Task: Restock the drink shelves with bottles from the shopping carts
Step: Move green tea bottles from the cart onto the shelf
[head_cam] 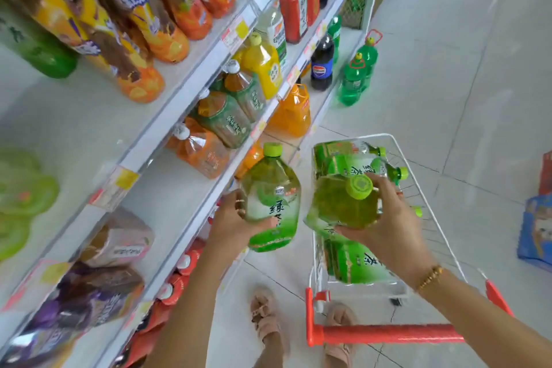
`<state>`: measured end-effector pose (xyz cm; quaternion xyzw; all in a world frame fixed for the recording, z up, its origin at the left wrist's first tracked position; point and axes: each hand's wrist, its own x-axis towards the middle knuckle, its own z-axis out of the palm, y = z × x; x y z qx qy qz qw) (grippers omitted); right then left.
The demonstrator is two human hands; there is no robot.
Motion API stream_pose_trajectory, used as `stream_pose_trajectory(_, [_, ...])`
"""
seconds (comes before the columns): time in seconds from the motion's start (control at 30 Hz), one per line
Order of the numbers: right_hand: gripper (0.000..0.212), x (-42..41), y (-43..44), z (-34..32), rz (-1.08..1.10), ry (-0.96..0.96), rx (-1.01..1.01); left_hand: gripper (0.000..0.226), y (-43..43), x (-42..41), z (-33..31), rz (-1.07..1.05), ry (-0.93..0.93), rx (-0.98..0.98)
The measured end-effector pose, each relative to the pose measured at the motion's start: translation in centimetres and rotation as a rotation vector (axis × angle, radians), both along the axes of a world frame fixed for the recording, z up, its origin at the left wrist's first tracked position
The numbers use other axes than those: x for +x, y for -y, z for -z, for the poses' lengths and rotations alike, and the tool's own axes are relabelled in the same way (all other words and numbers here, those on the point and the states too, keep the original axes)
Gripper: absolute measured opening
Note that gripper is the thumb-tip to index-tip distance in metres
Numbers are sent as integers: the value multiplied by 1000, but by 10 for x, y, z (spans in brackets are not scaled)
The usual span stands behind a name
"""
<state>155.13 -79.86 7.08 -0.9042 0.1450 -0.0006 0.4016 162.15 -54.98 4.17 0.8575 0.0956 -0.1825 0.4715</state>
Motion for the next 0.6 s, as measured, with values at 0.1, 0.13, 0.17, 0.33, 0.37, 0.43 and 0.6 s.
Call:
stream_pose_trajectory(0.1, [84, 33, -34, -6, -115, 159, 112, 80, -39, -9, -7, -162, 234, 0])
stream_pose_trajectory(0.13, [82, 45, -49, -2, -153, 212, 147, 82, -51, -10, -5, -195, 305, 31])
stream_pose_trajectory(0.17, [80, 56, -64, 5, -190, 259, 179, 81, -63, -11, -2, -227, 360, 67])
stream_pose_trajectory(0.33, [77, 97, -147, 50, -317, 330, 262, 78, -121, -9, 43, -500, 494, 165])
stream_pose_trajectory(0.37, [78, 102, -161, 58, -342, 335, 266, 76, -131, -8, 53, -541, 528, 161])
stream_pose_trajectory(0.43, [74, 110, -186, 72, -408, 356, 262, 78, -144, -7, 70, -620, 582, 122])
stream_pose_trajectory(0.6, [77, 129, -221, 97, -495, 408, 171, 93, -158, -4, 102, -747, 727, 120])
